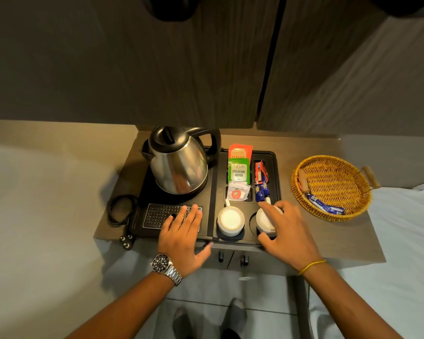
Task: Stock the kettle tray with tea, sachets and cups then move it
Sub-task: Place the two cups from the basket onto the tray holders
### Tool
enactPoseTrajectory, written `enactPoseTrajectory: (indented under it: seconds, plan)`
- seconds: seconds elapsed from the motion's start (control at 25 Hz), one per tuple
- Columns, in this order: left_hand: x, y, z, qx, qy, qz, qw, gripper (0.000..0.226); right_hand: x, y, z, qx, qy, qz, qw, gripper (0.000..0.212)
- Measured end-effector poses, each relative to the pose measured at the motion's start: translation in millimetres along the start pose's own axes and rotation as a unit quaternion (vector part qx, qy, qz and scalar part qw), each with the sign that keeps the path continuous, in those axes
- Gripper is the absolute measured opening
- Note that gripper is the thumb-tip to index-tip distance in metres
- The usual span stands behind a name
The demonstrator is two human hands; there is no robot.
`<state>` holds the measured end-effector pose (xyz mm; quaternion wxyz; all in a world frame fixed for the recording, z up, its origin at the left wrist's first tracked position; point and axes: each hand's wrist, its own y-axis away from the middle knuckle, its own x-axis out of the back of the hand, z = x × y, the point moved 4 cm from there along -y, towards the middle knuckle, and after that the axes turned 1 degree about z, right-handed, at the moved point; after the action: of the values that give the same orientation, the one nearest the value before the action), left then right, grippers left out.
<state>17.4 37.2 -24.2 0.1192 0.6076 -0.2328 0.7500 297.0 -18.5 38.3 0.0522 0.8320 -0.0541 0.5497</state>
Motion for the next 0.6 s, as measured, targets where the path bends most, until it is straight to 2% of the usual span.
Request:
enactPoseTrajectory:
  seconds: [0.32,0.44,0.52,0.6]
  plan:
    - [3.8,0.0,2.5,0.009,0.003,-0.030,0.999,0.090,-19.6,8.8,-4.7,-0.025,-0.034,0.002,0.999,0.072]
    - [8.1,-0.9,1.7,0.021,0.032,-0.032,0.999,0.084,-21.1,13.7,-5.2,-0.025,-0.042,0.020,0.999,0.074]
    - [22.6,-1.9,-14.3,0.082,0.102,0.050,0.990,0.069,-21.2,18.0,-3.2,-0.061,-0.051,0.065,0.995,0.075]
    - [45.3,-3.3,-51.2,0.224,0.133,0.174,0.950,0.058,-23.6,21.7,0.8,-0.154,-0.105,0.095,0.978,0.079]
